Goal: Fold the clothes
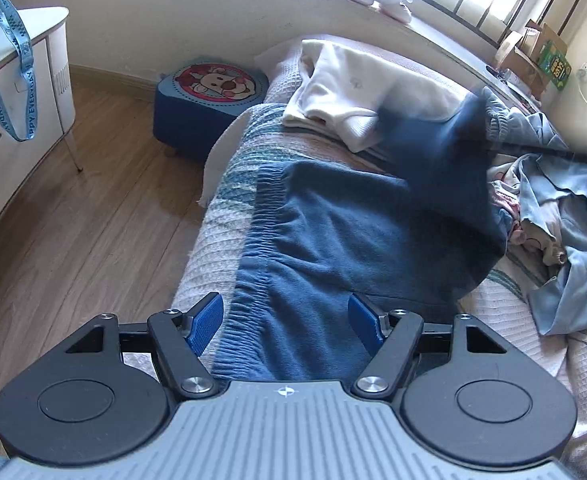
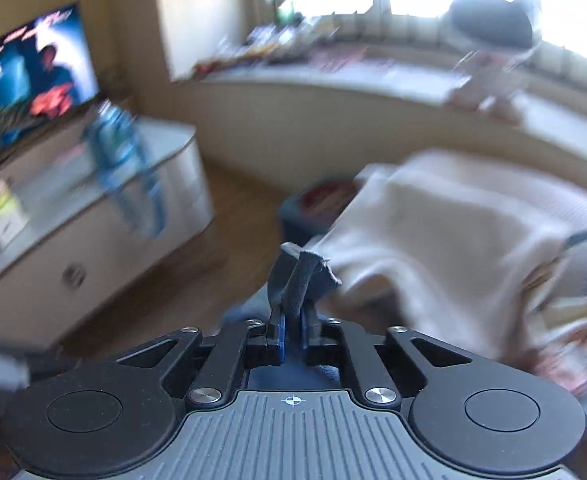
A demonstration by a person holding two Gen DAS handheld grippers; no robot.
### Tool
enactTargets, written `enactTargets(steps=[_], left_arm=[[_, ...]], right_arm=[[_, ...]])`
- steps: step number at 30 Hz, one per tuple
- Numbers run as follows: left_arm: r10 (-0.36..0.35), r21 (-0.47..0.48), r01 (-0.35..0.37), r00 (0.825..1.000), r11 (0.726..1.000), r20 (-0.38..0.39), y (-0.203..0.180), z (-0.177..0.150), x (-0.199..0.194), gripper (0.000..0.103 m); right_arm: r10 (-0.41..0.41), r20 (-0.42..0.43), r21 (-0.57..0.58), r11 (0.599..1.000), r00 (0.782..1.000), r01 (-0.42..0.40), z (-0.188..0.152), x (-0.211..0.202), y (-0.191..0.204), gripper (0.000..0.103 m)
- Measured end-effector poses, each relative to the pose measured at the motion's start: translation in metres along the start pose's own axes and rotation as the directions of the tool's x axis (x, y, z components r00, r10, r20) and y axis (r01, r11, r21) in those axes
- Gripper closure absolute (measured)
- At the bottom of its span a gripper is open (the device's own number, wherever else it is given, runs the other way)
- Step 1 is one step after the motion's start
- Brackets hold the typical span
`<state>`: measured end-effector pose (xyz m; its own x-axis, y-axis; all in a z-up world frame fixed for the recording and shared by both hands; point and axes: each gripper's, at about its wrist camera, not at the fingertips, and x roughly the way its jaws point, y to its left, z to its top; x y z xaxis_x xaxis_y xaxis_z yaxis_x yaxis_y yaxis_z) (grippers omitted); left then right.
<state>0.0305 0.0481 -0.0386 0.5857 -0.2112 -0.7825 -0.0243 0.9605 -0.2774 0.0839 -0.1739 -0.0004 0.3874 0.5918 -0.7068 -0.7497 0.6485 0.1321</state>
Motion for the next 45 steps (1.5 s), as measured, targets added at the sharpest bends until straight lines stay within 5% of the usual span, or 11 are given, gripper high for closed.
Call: enactTargets(steps=[6,9,20,45], left_arm=[[0.030,-0.036,-0.030,0.999,0.999,0.018,0.020,-0.006,-0.013,0.035],[0.032,-0.049,-0.031,0.999,0.998,0.017,0.026,-0.006,-0.015,0.035],[0.008,-0.085,-0.006,1.000,0.996,0.024,0.029,-0.004,-0.015,0.032],[-0.022,-0.095,0.021,1.000,0.995,-0.011,0.013,-0.010,-0.015,0.017]], right_arm=[[0.152,-0.193,0.025,0.988,0.969,-0.150,-0.045,0.041,0.041,0.085],[0.176,-0.188,0.042,0.984,0.966,-0.171,-0.048,0.036,0.047,0.072],[0.168,-0.143,0.123,0.981,0.975,-0.151,-0.057,0.013,0.040,0.057],[0.096,-0.151,0.148,0.986,0.984,-0.074,-0.084,0.003,0.029,0.050]])
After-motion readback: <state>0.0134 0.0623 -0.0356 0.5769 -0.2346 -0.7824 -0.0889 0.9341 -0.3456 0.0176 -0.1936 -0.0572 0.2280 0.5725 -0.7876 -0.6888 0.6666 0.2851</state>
